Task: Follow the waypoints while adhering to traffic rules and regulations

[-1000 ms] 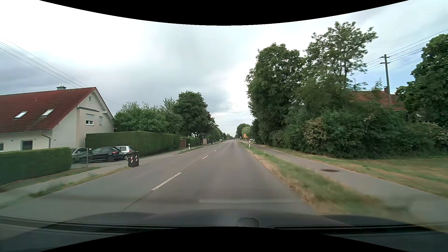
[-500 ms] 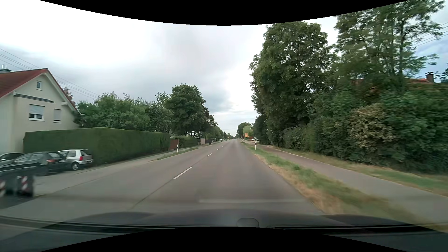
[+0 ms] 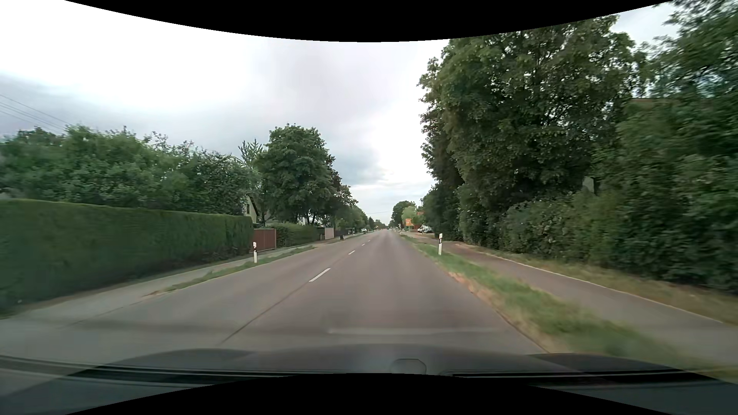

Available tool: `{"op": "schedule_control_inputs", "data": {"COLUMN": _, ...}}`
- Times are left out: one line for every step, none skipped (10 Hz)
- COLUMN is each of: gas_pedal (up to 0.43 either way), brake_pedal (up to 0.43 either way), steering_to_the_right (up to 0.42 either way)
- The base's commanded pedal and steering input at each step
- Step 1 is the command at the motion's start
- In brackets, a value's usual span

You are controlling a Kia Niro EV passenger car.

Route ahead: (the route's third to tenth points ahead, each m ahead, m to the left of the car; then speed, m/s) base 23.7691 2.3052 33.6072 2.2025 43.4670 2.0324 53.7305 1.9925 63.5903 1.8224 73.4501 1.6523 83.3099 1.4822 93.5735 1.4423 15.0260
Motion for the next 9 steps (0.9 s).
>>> {"op": "schedule_control_inputs", "data": {"gas_pedal": 0.169, "brake_pedal": 0.000, "steering_to_the_right": -0.001}}
{"op": "schedule_control_inputs", "data": {"gas_pedal": 0.169, "brake_pedal": 0.000, "steering_to_the_right": -0.001}}
{"op": "schedule_control_inputs", "data": {"gas_pedal": 0.169, "brake_pedal": 0.000, "steering_to_the_right": 0.000}}
{"op": "schedule_control_inputs", "data": {"gas_pedal": 0.169, "brake_pedal": 0.000, "steering_to_the_right": -0.001}}
{"op": "schedule_control_inputs", "data": {"gas_pedal": 0.169, "brake_pedal": 0.000, "steering_to_the_right": 0.000}}
{"op": "schedule_control_inputs", "data": {"gas_pedal": 0.169, "brake_pedal": 0.000, "steering_to_the_right": 0.000}}
{"op": "schedule_control_inputs", "data": {"gas_pedal": 0.169, "brake_pedal": 0.000, "steering_to_the_right": 0.001}}
{"op": "schedule_control_inputs", "data": {"gas_pedal": 0.169, "brake_pedal": 0.000, "steering_to_the_right": 0.001}}
{"op": "schedule_control_inputs", "data": {"gas_pedal": 0.169, "brake_pedal": 0.000, "steering_to_the_right": 0.001}}
